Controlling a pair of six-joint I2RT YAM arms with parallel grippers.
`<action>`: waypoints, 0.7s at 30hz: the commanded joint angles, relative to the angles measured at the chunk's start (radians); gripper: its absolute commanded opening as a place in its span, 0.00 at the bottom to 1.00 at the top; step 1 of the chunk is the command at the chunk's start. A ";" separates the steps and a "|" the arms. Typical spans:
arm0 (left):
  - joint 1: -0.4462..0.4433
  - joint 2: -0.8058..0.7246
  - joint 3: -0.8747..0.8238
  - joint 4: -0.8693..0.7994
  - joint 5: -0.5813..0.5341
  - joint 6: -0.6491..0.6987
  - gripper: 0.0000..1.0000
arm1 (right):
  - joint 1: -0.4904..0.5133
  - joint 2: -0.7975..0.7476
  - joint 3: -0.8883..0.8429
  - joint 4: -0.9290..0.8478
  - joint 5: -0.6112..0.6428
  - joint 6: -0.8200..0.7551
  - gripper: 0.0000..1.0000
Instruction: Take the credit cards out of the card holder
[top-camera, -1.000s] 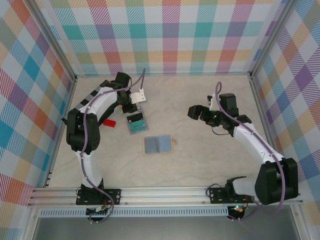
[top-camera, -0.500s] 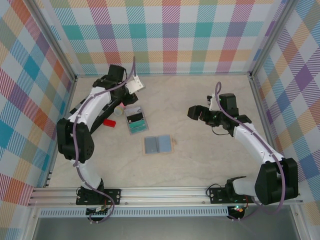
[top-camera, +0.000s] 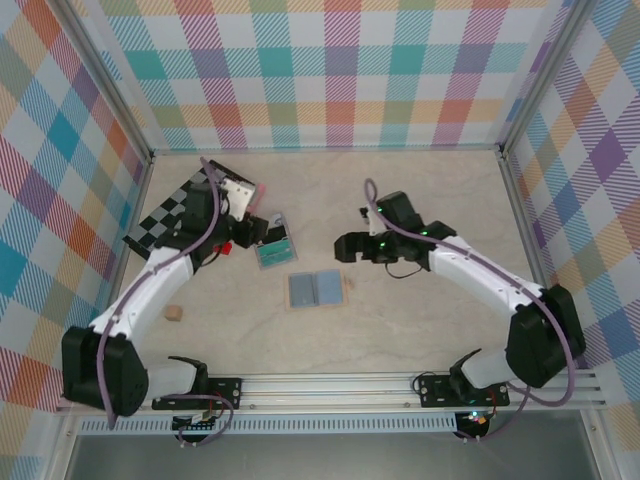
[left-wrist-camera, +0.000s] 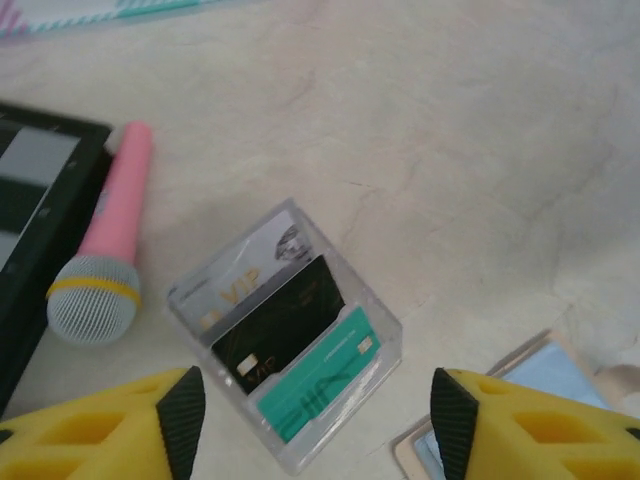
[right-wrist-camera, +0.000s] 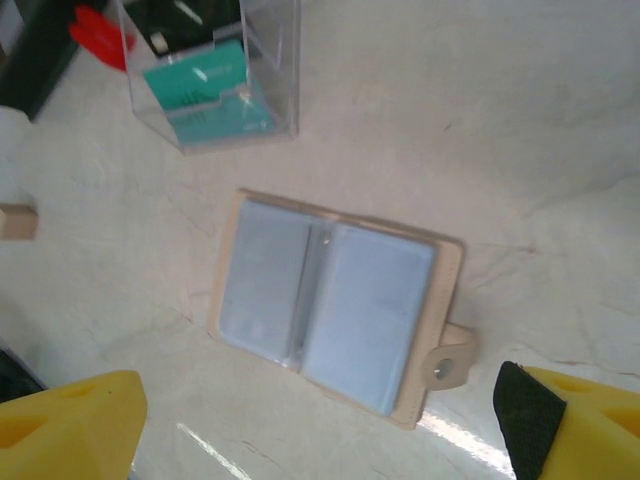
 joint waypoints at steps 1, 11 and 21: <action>0.013 -0.107 -0.078 0.094 -0.216 -0.310 0.74 | 0.084 0.095 0.071 -0.104 0.129 0.034 0.91; 0.013 -0.189 -0.123 -0.183 -0.341 -0.579 1.00 | 0.242 0.412 0.309 -0.226 0.195 0.107 0.89; 0.013 -0.132 -0.175 -0.203 -0.149 -0.675 1.00 | 0.252 0.574 0.448 -0.367 0.243 0.137 0.85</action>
